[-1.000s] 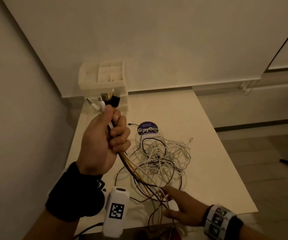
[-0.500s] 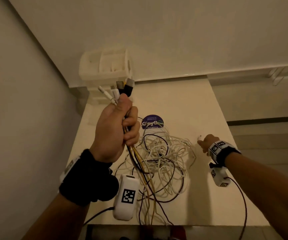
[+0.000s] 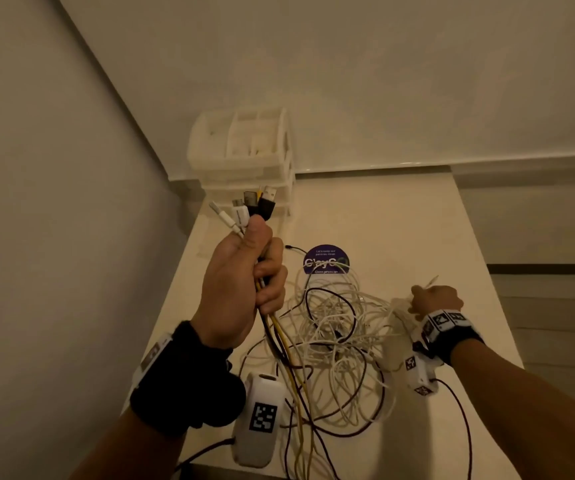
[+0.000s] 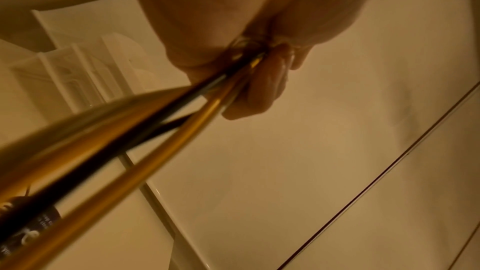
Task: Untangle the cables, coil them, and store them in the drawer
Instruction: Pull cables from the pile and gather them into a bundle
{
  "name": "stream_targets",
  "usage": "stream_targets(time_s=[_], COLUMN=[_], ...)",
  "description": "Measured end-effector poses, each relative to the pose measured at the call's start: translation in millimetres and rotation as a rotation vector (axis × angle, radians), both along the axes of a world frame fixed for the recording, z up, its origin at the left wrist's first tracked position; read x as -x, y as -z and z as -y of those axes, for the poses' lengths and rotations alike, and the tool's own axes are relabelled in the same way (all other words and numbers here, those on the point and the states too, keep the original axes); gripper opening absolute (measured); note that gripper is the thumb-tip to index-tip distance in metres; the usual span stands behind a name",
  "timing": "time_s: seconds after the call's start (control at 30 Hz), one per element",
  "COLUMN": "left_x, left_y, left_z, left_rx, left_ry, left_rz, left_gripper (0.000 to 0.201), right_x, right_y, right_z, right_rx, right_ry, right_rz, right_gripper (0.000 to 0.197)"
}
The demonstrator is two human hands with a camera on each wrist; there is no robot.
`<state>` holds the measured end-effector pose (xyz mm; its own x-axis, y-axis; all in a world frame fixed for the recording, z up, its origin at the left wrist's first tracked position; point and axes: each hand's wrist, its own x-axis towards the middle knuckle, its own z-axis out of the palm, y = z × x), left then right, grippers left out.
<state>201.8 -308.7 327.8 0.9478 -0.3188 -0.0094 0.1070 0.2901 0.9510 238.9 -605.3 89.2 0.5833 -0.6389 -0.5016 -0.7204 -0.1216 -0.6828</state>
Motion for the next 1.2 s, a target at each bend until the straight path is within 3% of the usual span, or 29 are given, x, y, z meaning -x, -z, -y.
stream_targets(time_s=[0.1,0.2,0.33,0.5,0.6,0.77,0.83,1.0,1.1,1.2], left_x=[-3.6,-5.4,-8.8,-5.3,5.4,16.8,20.0,16.0,4.5,-11.7], left_y=[1.8,3.5,4.2,1.6,1.1,8.6,10.1,3.7,-8.0,-29.0], left_z=[-5.7,-6.5,-10.2,-9.8,-10.0,-10.2,-12.8,-32.2,-46.7,-67.7], left_rx=[0.007,-0.007,-0.043,0.067,0.042,-0.013,-0.056,-0.101,0.037,0.14], left_ry=[0.007,-0.012,-0.053,0.007,0.061,0.059,0.035,0.032,0.041,0.021], left_rz=[0.013,0.023,0.04,0.047,0.107,0.157,0.127,0.203,0.2,0.22], left_gripper=[0.042,0.046,0.04,0.039,0.04,0.018,0.025,0.051,0.046,0.044], right_x=[-4.0,-2.0,20.0,74.1,95.3,103.8,107.7,126.2,132.2,131.6], right_y=[-39.5,-96.3,-188.4,-252.5,-258.5,-249.5,-243.6,-232.5,-208.2,-165.5], right_z=[-5.3,-17.8,-55.6,-136.0,-178.6,-213.7,-221.4,-231.3,-226.7,-212.7], right_rx=[-0.283,-0.414,-0.506,-0.405,-0.302,0.034,0.12,0.064,0.01,0.002], right_ry=[0.205,0.202,-0.093,-0.538,-0.595,-0.601,-0.556,-0.562,-0.668,-0.733], right_rz=[0.331,0.607,0.86,0.826,0.794,0.766,0.752,0.782,0.798,0.733], right_gripper=[0.019,0.008,0.014,0.019,0.02,0.014,0.013,0.018,0.018,0.037])
